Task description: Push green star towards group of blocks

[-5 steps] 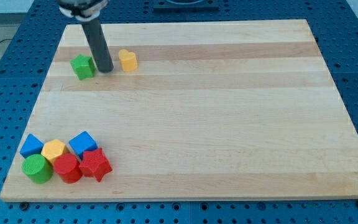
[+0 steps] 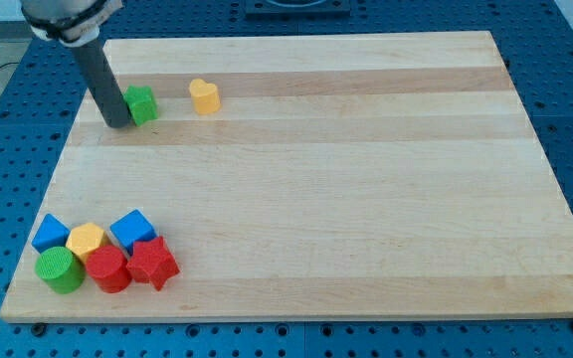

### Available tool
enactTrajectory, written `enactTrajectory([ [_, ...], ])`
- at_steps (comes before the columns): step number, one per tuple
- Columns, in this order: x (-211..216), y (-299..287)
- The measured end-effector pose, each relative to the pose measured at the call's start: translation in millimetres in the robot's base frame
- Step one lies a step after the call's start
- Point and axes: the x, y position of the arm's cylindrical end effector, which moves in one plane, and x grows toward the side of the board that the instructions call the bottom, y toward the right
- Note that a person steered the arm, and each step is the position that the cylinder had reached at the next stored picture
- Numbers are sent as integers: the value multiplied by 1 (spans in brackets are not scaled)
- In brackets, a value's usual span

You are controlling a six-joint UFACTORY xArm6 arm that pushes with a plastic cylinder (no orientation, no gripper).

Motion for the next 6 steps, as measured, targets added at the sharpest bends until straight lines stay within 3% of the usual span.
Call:
enactTrajectory([
  [1, -49, -36],
  [2, -72, -20],
  [3, -49, 15],
  [6, 86, 78],
])
